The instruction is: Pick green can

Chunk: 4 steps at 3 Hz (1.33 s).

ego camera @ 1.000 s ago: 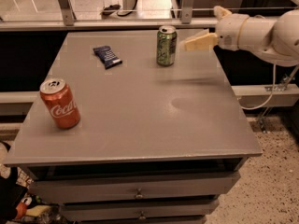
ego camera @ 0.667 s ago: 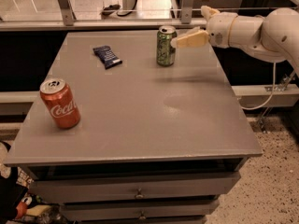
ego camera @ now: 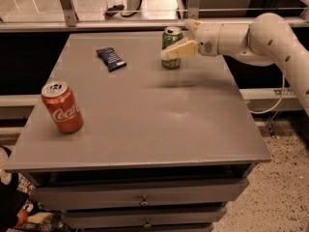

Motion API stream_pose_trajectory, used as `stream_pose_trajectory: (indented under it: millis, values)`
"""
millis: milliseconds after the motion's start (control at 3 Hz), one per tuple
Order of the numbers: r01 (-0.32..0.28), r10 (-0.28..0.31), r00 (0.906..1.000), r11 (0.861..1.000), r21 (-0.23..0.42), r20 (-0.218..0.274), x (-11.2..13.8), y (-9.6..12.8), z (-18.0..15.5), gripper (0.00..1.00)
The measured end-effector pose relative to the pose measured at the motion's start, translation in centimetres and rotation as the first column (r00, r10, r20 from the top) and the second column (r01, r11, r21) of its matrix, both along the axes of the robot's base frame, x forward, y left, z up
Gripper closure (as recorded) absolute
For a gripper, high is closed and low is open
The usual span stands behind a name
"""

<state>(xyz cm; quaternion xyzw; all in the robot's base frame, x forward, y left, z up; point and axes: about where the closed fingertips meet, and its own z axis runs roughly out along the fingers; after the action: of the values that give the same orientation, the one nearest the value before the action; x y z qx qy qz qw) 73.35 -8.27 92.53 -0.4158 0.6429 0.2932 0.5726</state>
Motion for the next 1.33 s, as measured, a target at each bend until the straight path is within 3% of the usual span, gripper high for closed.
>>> stream_pose_trajectory:
  millis: [333,1333]
  values:
    - [0.0,0.0,1.0,1.0,0.0,0.0,0.0,0.01,0.0,0.0]
    - [0.006,-0.002,0.9982,0.998,0.062,-0.059,0.7,0.0,-0.87,0.0]
